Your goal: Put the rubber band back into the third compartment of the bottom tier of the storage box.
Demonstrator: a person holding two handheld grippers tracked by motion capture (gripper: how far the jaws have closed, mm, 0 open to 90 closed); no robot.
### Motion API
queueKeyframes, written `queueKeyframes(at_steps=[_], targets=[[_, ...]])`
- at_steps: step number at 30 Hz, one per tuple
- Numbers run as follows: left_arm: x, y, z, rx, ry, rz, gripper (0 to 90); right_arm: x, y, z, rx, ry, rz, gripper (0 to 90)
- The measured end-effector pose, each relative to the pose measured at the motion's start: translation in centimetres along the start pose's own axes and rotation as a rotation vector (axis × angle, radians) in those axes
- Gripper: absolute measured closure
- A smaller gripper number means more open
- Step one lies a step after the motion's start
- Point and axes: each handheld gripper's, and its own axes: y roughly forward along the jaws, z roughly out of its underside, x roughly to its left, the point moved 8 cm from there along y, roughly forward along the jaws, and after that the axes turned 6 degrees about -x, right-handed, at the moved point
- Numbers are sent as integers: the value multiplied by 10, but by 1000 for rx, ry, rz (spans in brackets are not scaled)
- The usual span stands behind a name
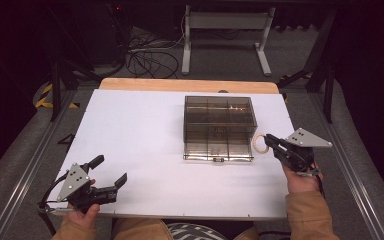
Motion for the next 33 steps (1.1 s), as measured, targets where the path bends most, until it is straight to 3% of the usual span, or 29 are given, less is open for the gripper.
queueKeyframes(at_steps=[7, 33], targets=[[0, 0, 0, 1, -2, 0, 65, 8, 8, -3, -2, -33, -13, 835], [0, 0, 1, 2, -3, -1, 65, 29, 58, 4, 85, -126, -36, 835]])
